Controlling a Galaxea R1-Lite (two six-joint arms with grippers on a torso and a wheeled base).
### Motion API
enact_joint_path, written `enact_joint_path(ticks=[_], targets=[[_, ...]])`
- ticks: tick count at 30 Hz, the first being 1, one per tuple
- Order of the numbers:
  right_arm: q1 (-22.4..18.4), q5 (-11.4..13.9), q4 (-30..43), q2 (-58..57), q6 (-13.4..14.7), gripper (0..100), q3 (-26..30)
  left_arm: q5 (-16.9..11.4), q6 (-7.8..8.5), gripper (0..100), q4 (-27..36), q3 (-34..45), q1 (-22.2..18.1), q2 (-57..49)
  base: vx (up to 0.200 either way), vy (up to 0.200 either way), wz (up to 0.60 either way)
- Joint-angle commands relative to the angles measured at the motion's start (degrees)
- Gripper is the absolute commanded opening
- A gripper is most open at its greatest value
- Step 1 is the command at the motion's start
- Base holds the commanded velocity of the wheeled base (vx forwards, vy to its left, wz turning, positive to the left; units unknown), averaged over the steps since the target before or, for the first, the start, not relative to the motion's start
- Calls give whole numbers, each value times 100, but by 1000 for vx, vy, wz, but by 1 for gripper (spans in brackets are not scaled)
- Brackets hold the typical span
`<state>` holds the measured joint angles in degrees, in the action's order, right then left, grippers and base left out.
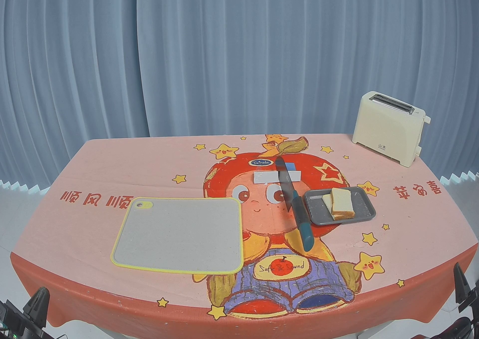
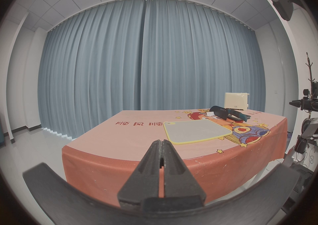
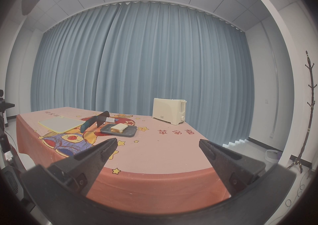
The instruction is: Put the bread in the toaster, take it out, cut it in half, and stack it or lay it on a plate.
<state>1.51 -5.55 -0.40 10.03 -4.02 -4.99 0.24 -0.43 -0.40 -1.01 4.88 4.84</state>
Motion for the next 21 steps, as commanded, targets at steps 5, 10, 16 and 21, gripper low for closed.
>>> enact_joint_path(ticks=[5,10,16,21], targets=[[7,1,5,-344,-2,100,200,2,-1,0,5,101,5,8,0,0,0],[69,238,-13,-485,-11,100,349,2,-1,0,-4,101,5,8,0,0,0],[60,396,-4,-634,-11,100,349,2,-1,0,5,101,5,8,0,0,0],[-2,449,-48,-696,33,100,384,2,-1,0,-4,101,5,8,0,0,0]])
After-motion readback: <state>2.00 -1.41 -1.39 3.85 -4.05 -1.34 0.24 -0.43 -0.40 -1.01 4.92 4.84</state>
